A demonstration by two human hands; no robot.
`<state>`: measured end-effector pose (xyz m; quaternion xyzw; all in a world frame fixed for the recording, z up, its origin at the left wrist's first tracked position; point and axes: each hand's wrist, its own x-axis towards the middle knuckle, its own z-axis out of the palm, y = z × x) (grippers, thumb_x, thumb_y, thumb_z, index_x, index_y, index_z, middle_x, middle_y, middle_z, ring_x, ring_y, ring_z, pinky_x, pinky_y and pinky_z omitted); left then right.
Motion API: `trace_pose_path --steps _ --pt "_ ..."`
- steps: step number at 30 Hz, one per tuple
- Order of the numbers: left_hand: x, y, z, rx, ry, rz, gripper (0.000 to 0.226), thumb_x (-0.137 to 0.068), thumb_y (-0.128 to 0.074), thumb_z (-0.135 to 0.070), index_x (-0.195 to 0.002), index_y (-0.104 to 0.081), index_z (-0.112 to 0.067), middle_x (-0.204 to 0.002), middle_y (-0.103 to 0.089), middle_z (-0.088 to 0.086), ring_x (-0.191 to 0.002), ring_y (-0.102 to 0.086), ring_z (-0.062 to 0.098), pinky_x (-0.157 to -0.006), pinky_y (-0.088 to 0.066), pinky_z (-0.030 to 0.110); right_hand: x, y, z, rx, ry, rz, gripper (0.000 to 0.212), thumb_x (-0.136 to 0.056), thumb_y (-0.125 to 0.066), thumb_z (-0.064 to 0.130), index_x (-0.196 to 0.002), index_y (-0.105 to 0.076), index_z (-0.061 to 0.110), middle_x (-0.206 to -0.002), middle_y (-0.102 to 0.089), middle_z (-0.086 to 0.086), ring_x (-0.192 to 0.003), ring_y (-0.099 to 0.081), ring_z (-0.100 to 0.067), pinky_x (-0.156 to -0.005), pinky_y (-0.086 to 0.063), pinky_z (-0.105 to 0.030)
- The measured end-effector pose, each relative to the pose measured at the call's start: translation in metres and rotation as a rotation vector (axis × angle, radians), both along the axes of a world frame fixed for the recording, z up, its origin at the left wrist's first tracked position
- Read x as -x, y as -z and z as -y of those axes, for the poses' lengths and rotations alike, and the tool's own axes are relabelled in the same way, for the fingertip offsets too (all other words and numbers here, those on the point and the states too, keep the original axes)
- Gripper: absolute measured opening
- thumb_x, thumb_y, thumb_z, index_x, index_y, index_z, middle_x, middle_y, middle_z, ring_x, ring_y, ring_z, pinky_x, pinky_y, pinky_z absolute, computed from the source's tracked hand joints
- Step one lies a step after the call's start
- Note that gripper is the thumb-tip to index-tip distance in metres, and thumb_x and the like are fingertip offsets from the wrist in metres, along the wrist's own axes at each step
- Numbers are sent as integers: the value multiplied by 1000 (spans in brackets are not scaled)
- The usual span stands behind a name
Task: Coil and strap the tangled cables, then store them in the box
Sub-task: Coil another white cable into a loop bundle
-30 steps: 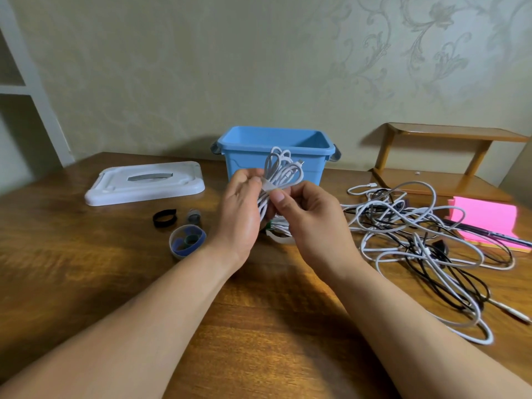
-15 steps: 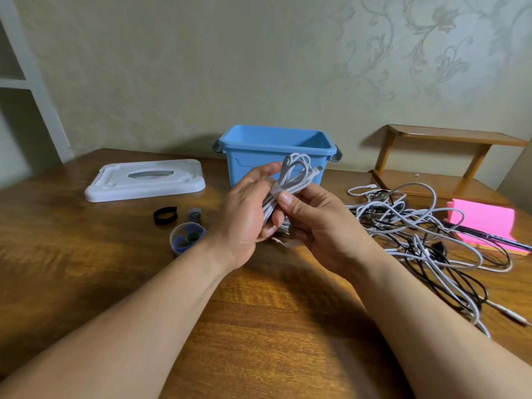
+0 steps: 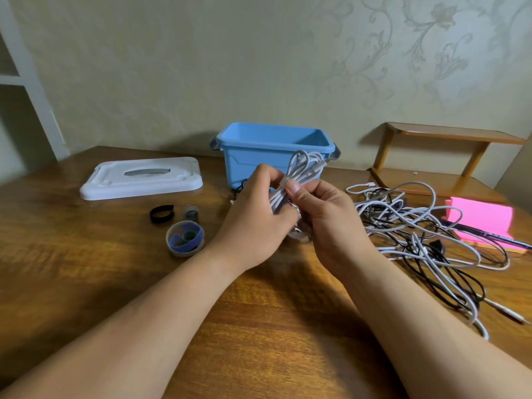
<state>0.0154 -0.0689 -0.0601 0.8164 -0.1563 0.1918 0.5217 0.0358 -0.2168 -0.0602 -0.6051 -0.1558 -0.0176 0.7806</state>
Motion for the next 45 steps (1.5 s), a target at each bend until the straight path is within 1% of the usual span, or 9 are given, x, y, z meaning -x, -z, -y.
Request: trace_pose_path --steps 3,9,15,23,27,33,37,42,45 --pt "-3 3 3 -138 -150 123 23 -98 -71 -28 -112 -52 -27 -105 -61 -11 -88 -65 5 -69 -59 36 2 0 -4 8 29 -42 17 -102 -69 17 -93 -67 3 -69 -71 -1 -53 -60 -5 -50 -46 -20" --pt "-9 6 0 -350 -312 297 25 -99 -66 -39 -119 -66 -23 -113 -59 -8 -94 -62 13 -69 -53 31 0 1 -6 24 127 -97 19 -100 -72 21 -96 -66 3 -55 -50 5 -48 -32 -10 -45 -27 -25" --pt "-6 3 6 -571 -413 368 33 -99 -60 -28 -130 -66 -20 -120 -69 2 -112 -62 25 -80 -54 40 0 4 -9 -13 156 -149 22 -100 -74 25 -93 -64 6 -54 -49 9 -48 -39 -7 -47 -33 -23" --pt "-8 2 1 -545 -372 330 25 -101 -66 -34 -123 -62 -23 -120 -69 -1 -110 -64 23 -78 -57 42 2 5 -9 0 171 -146 32 -98 -75 23 -101 -70 -8 -54 -50 8 -51 -36 -10 -50 -31 -28" --pt "-10 3 -2 -547 -381 337 22 -102 -65 -32 -122 -64 -22 -117 -69 -2 -106 -64 20 -72 -45 30 2 5 -6 63 168 -155 26 -99 -76 28 -87 -72 5 -54 -51 10 -50 -38 -10 -51 -33 -28" --pt "-9 3 -3 -520 -399 352 19 -102 -65 -31 -117 -67 -21 -113 -74 -1 -100 -67 19 -66 -36 24 1 3 -3 88 144 -131 32 -100 -73 26 -96 -74 -5 -55 -55 10 -48 -41 -6 -50 -34 -24" --pt "-11 2 -5 -505 -399 353 18 -103 -64 -36 -108 -68 -19 -101 -76 2 -86 -68 22 -55 -32 24 2 1 -2 111 117 -84 22 -104 -69 23 -98 -78 3 -61 -64 11 -47 -47 -1 -50 -38 -20" --pt "-17 5 -12 -422 -352 265 23 -104 -59 -42 -94 -67 -23 -78 -67 -7 -69 -61 16 -54 -45 33 1 1 1 204 102 -36 20 -105 -67 25 -99 -80 11 -72 -69 4 -53 -49 -4 -53 -38 -25" --pt "-19 6 -14 -336 -264 172 23 -104 -59 -39 -90 -66 -23 -74 -63 -9 -68 -61 8 -50 -41 24 -3 2 4 263 129 -19 22 -105 -68 27 -94 -78 11 -68 -62 6 -54 -43 -7 -52 -36 -25"
